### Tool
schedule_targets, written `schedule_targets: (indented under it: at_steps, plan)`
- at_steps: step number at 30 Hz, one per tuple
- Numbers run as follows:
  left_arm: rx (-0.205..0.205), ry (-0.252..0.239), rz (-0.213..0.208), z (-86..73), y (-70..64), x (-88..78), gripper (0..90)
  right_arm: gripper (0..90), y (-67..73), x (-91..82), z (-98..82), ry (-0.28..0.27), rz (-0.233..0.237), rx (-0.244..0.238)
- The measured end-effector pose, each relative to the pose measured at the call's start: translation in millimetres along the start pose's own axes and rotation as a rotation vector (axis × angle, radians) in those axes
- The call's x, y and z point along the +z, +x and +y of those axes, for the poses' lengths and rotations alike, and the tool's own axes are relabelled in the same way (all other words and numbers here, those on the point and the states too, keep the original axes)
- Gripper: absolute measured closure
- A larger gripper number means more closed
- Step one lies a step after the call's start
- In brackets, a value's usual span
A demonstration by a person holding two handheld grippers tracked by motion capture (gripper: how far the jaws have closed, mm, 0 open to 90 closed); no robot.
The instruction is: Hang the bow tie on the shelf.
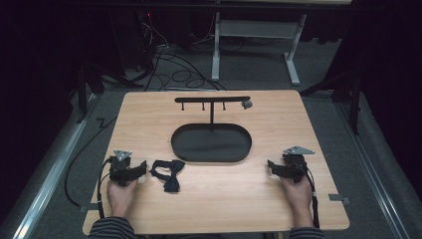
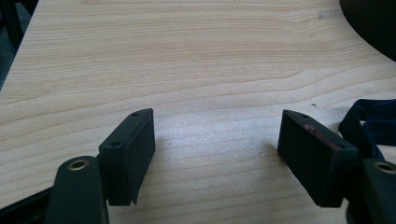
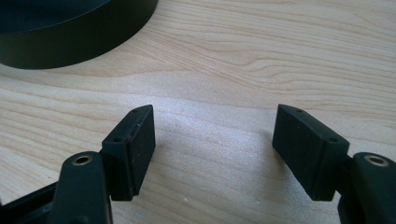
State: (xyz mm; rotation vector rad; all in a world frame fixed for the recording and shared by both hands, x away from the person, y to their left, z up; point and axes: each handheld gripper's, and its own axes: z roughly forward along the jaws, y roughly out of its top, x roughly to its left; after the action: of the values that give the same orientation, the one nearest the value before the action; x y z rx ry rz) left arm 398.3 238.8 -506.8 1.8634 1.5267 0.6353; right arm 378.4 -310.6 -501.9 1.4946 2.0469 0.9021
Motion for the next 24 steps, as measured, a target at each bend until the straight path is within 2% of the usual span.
schedule_targets:
  at_steps: [2, 8, 12, 16, 21, 24]
  plan:
    - [-0.003, -0.001, -0.009, -0.1, 1.1, -1.1, 32.3, 31.2, -0.7, -0.1, -0.1, -0.003, 0.006, 0.007]
    - [-0.008, -0.002, -0.022, 0.9, 3.6, -4.4, 33.1, 31.2, -1.5, -0.4, -0.3, -0.005, 0.012, 0.013]
    - [0.022, -0.006, -0.019, -0.3, -0.5, -7.1, 33.2, 31.3, -1.7, -0.5, -0.3, -0.006, 0.014, 0.013]
    - [0.022, 0.006, -0.025, -0.6, -2.9, -8.9, 32.9, 31.3, -1.6, -0.5, -0.4, -0.006, 0.016, 0.013]
    - [-0.023, 0.023, -0.07, 5.1, -7.7, -16.6, 32.7, 31.3, -1.8, -0.6, -0.4, -0.006, 0.018, 0.014]
    - [-0.007, 0.019, -0.103, 9.4, -12.8, -23.6, 32.3, 31.2, -1.7, -0.6, -0.4, -0.006, 0.018, 0.013]
